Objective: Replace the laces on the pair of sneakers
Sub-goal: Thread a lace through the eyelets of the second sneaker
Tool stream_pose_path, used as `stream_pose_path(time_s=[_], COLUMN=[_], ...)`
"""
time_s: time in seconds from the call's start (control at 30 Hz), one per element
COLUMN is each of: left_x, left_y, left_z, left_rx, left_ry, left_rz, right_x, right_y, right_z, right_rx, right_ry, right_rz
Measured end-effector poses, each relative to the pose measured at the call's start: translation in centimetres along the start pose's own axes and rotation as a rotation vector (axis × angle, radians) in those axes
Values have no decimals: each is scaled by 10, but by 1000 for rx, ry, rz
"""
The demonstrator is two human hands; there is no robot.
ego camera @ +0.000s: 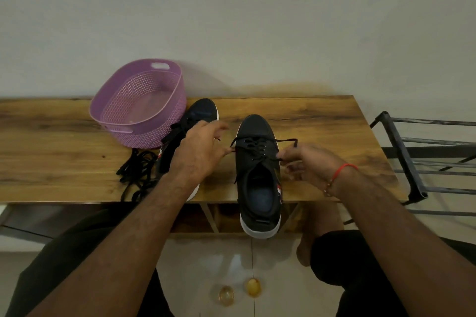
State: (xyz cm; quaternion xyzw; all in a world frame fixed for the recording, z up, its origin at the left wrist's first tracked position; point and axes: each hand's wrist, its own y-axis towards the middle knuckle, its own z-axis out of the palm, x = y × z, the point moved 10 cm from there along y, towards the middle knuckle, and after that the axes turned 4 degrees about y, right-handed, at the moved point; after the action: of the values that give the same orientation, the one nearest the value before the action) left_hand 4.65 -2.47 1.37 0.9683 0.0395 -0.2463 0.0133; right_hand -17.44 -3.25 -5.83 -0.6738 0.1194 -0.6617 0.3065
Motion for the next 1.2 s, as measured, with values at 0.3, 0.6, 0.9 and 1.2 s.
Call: stream_pose_path(time_s=[0.3, 0.6, 0.9, 1.2], left_x=[-60, -71, -58, -36], left_y=[-20, -15, -19, -12], left_z=[33, 33, 39, 39], left_rx=[-15, 53, 189, 274], left_ry=[-165, -184, -109, -177], left_rz=[172, 176, 150, 68], right_x=[28, 50, 47, 64], right_y=[-6, -9, 2, -3], right_z=[33, -8, -88, -70], right_rx=[111, -19, -371, -297], right_ry=[181, 651, 766, 353], right_rz=[-153, -162, -215, -294])
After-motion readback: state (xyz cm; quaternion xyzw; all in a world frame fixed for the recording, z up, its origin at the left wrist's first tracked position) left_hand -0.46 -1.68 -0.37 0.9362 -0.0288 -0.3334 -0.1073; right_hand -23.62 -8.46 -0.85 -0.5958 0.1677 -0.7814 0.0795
